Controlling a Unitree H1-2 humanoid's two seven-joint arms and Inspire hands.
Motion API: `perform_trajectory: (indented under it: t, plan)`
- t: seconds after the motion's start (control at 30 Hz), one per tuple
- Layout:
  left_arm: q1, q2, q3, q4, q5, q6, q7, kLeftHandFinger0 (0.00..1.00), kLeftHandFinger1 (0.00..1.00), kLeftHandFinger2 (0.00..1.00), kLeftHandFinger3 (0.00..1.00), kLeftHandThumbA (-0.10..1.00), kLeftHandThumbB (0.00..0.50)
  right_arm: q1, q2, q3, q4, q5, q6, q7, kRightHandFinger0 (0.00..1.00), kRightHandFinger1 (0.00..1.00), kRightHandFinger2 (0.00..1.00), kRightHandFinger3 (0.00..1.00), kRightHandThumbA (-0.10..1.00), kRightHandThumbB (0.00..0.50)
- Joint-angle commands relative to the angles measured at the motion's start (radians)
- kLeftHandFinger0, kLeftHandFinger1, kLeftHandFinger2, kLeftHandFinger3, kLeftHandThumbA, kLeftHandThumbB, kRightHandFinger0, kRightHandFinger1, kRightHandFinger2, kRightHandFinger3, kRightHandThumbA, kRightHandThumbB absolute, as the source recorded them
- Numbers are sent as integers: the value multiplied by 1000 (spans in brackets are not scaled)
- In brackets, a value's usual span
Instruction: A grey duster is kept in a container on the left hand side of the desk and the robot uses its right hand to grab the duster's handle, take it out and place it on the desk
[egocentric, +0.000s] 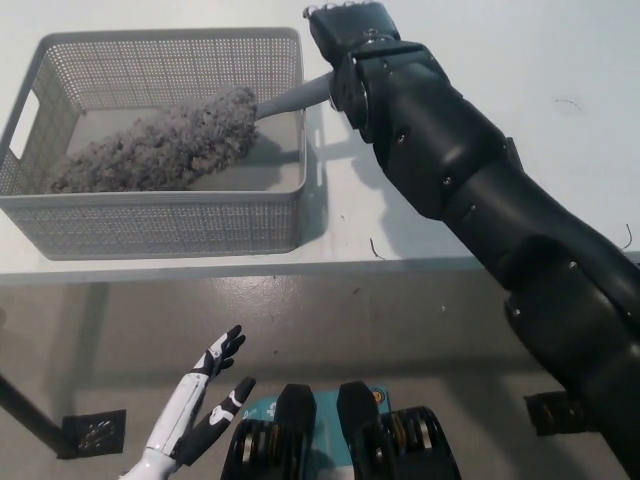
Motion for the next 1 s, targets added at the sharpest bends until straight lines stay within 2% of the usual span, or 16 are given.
perform_trajectory:
  t: [0.0, 0.2, 0.23, 0.27, 0.3, 0.33, 0.37, 0.43, 0.53, 0.6, 0.63, 0.67, 0.73, 0.83, 0.9, 0.97]
  plan:
    - [-18, 15, -3, -16, -12, -17, -14, 1000, 1000, 1000, 1000, 884, 56, -54, 13, 2, 29, 13, -31, -72, 1000, 1000, 1000, 1000, 821, 500]
    - [-4, 2, -14, -36, 0, 2, -17, 1000, 1000, 1000, 1000, 872, 44, -68, 64, 13, 173, 16, -63, -169, 1000, 1000, 1000, 1000, 736, 500]
    - [-5, 1, -16, -31, 0, -1, -16, 1000, 1000, 1000, 1000, 873, 58, -58, 72, -7, 201, 27, -87, -292, 1000, 942, 879, 1000, 352, 334]
    - [-6, -1, -18, -30, -1, -1, -18, 1000, 1000, 1000, 1000, 873, 60, -37, 76, -27, 228, 37, -126, -455, 238, 278, 422, 869, 103, 319]
    - [-5, 1, -20, -34, 1, -1, -20, 1000, 1000, 1000, 1000, 874, 59, -24, 74, -24, 237, 30, -145, -535, 48, 111, 250, 714, 5, 302]
    - [-5, 1, -20, -37, 1, 1, -21, 1000, 1000, 1000, 1000, 874, 59, -16, 73, -29, 244, 32, -160, -583, 10, 22, 129, 558, -79, 286]
    - [-10, 3, -21, -42, 3, 5, -22, 1000, 1000, 1000, 1000, 874, 58, -7, 68, -39, 255, 40, -185, -645, 0, 1, 111, 378, -99, 249]
    - [-23, 7, -21, -39, 4, 3, -26, 1000, 1000, 1000, 1000, 869, 47, 0, 59, -59, 266, 60, -227, -705, 0, 95, 276, 258, -93, 215]
    - [-30, 8, -23, -31, 12, -11, -23, 1000, 1000, 1000, 1000, 859, 45, 13, 49, -66, 271, 62, -278, -810, 0, 168, 445, 69, 111, 91]
    - [-30, 7, -24, -33, 12, -4, -26, 1000, 1000, 1000, 1000, 861, 53, 12, 48, -77, 272, 71, -297, -841, 0, 172, 502, 116, 154, 68]
    - [-41, 1, -29, -26, 10, 0, -29, 1000, 1000, 1000, 1000, 861, 54, 11, 39, -81, 272, 72, -303, -860, 0, 180, 525, 194, 163, 68]
    - [-59, -9, -36, -11, 14, -2, -29, 1000, 1000, 1000, 1000, 858, 51, 7, 27, -97, 268, 85, -307, -861, 0, 180, 540, 371, 211, 53]
    - [-60, -13, -37, -9, 17, 3, -27, 1000, 1000, 1000, 1000, 855, 55, 5, 29, -134, 263, 121, -332, -860, 0, 146, 462, 473, 166, 59]
    - [-54, -10, -38, -10, 21, 3, -27, 1000, 1000, 1000, 1000, 852, 60, 7, 45, -249, 256, 230, -417, -891, 0, 6, 268, 355, 83, 90]
    - [-53, -11, -38, -10, 20, 3, -27, 1000, 1000, 1000, 1000, 850, 67, 5, 51, -301, 252, 272, -434, -893, 0, 0, 212, 281, 95, 102]
    - [-49, -11, -39, -10, 22, 1, -26, 1000, 1000, 1000, 1000, 852, 62, 9, 63, -394, 245, 354, -482, -896, 0, 0, 209, 219, 13, 114]
